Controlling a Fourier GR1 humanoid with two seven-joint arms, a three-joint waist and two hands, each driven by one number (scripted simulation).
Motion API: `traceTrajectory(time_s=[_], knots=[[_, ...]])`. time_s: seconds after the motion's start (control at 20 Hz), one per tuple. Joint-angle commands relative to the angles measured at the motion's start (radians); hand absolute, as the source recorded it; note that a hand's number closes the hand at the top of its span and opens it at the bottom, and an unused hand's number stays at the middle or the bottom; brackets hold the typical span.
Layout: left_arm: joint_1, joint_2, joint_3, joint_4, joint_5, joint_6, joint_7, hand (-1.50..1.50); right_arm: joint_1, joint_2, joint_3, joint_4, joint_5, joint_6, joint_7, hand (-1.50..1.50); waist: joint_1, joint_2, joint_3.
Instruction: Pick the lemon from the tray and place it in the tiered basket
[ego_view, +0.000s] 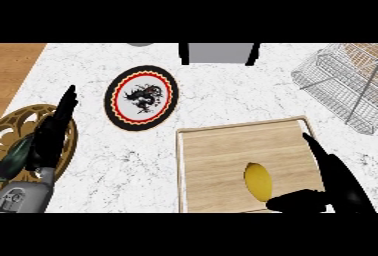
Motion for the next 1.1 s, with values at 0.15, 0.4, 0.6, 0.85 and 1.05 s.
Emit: traceTrajectory(time_s=[0.15,0.4,0.6,0.85,1.05], knots=[[-0.018,0.002,0.029,-0.002,-0.011,-0.007,0.023,0.00,-0.037,0.081,0.054,-0.016,0.080,0.033,0.253,-1.50,-0.011,-0.003,0.001],[-0.032,0.003,0.044,0.045,-0.009,-0.030,0.002,0.00,-0.061,0.090,0.101,0.033,0.154,0.090,0.258,-1.50,-0.008,-0.001,0.000],[-0.018,-0.023,0.048,0.050,-0.017,-0.017,-0.011,0.00,0.005,0.100,0.110,0.037,0.218,0.082,0.195,-1.50,-0.018,-0.001,0.001],[-0.015,-0.024,0.043,0.018,-0.037,-0.016,0.015,0.00,-0.043,0.168,0.117,0.040,0.276,0.133,0.253,-1.50,-0.014,-0.002,0.001],[0.041,-0.033,0.037,-0.018,-0.034,-0.027,-0.026,0.00,-0.011,0.195,0.102,0.053,0.266,0.170,0.241,-1.50,-0.008,-0.003,0.001]])
